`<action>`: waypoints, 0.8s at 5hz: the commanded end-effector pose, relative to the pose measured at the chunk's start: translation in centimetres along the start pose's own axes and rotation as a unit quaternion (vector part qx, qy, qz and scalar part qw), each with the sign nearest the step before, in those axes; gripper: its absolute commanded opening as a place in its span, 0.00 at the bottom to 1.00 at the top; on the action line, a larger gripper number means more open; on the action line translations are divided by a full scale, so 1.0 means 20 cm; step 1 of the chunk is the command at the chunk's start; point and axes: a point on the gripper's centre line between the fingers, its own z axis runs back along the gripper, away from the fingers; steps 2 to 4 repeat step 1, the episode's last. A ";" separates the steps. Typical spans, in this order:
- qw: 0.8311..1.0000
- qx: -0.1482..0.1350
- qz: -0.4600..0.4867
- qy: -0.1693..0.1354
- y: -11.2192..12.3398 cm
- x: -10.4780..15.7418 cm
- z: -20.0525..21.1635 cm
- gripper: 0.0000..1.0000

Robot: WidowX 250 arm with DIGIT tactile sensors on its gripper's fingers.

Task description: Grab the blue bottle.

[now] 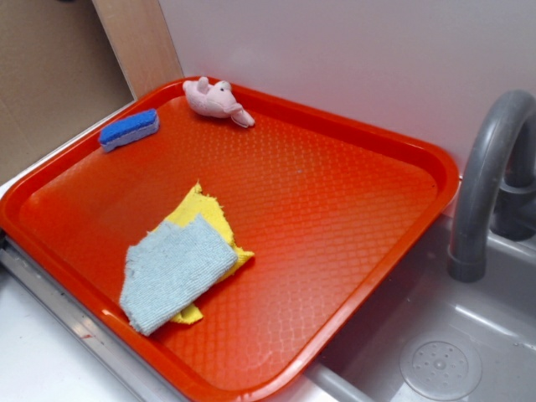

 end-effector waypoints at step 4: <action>0.996 0.046 0.076 -0.003 -0.21 0.01 0.06 0.00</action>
